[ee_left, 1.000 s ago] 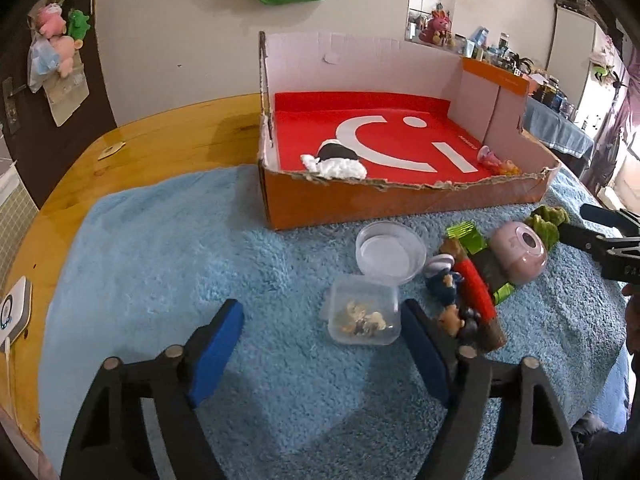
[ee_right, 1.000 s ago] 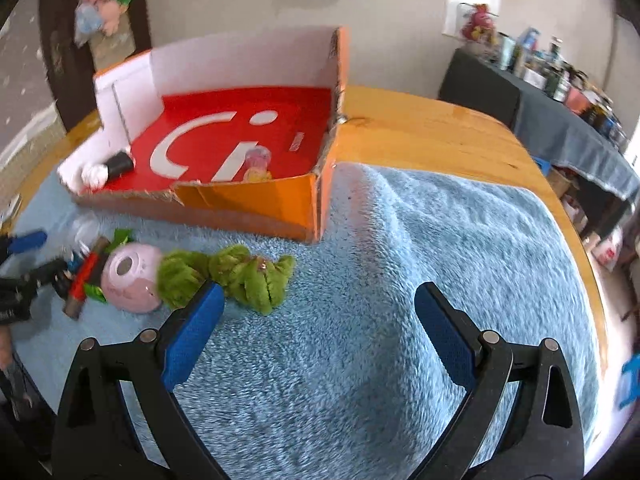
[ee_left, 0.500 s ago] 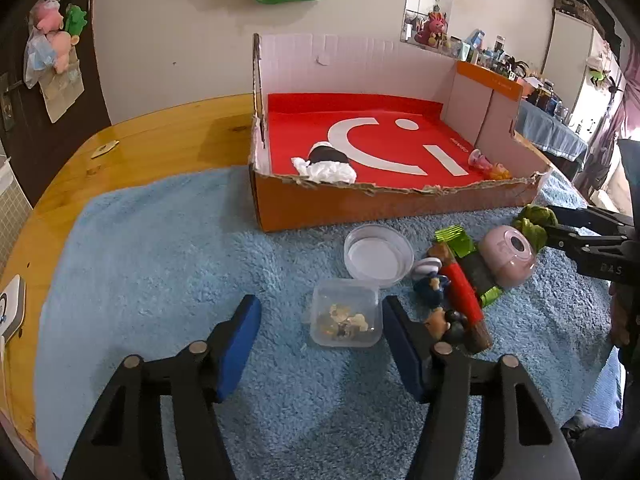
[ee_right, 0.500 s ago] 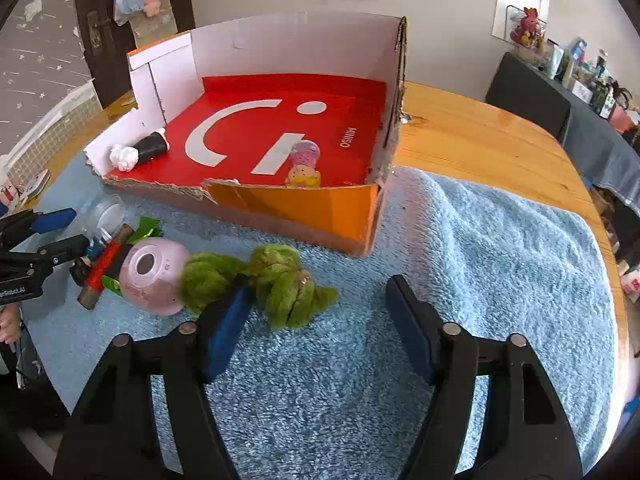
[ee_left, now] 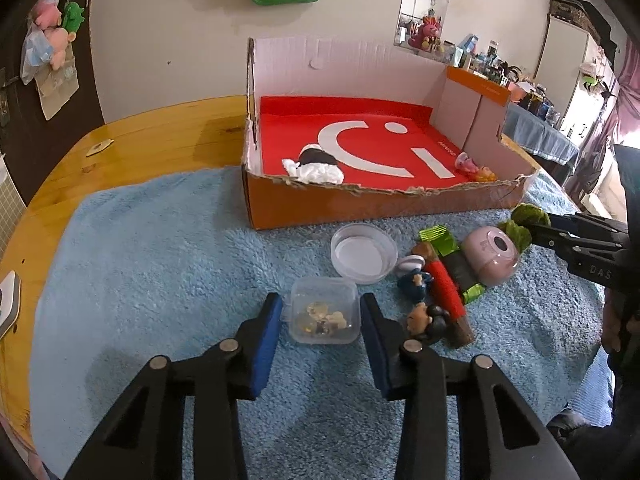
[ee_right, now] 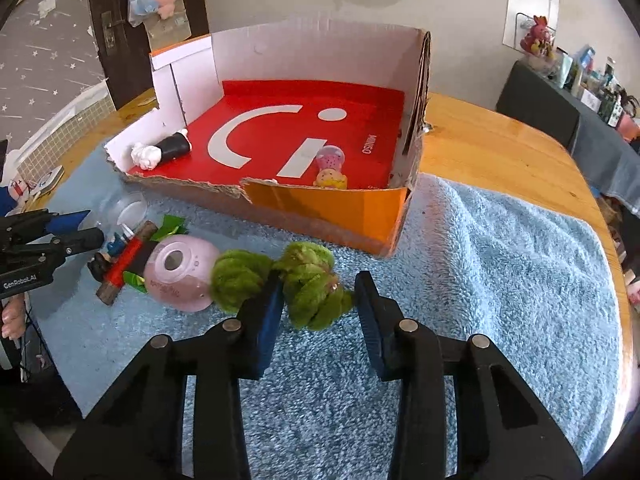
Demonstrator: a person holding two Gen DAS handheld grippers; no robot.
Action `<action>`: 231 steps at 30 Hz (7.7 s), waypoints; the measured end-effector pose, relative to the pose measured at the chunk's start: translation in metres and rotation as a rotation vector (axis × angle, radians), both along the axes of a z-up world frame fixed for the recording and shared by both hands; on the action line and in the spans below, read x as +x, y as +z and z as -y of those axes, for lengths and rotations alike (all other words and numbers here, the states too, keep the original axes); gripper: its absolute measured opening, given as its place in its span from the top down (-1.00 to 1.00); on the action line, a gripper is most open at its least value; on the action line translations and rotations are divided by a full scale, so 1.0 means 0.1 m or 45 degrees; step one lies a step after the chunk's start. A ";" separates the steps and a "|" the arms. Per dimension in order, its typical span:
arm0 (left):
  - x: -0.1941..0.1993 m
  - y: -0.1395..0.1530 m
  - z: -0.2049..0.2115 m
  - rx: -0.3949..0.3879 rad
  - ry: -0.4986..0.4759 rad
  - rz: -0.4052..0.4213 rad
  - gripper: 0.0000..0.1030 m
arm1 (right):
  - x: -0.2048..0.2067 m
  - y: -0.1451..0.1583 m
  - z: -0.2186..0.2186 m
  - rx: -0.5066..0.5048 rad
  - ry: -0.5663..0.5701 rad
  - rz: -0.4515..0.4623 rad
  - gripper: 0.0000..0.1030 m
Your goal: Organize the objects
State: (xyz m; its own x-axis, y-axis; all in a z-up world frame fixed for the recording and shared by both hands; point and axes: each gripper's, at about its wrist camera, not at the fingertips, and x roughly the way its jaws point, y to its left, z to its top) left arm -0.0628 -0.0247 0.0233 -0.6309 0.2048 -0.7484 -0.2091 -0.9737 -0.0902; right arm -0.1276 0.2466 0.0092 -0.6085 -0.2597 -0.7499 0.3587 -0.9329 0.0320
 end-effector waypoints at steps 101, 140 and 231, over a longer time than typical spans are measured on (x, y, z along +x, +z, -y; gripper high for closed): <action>-1.30 0.14 -0.72 -0.141 -0.387 0.179 0.20 | -0.99 0.08 0.75 0.176 0.287 0.310 0.09; -1.30 0.16 -0.67 -0.114 -0.389 0.181 0.11 | -0.96 0.11 0.69 0.186 0.291 0.302 0.08; 0.78 0.20 -0.25 0.070 0.129 -0.208 -0.89 | 0.93 0.24 0.38 -0.026 -0.191 -0.248 -0.82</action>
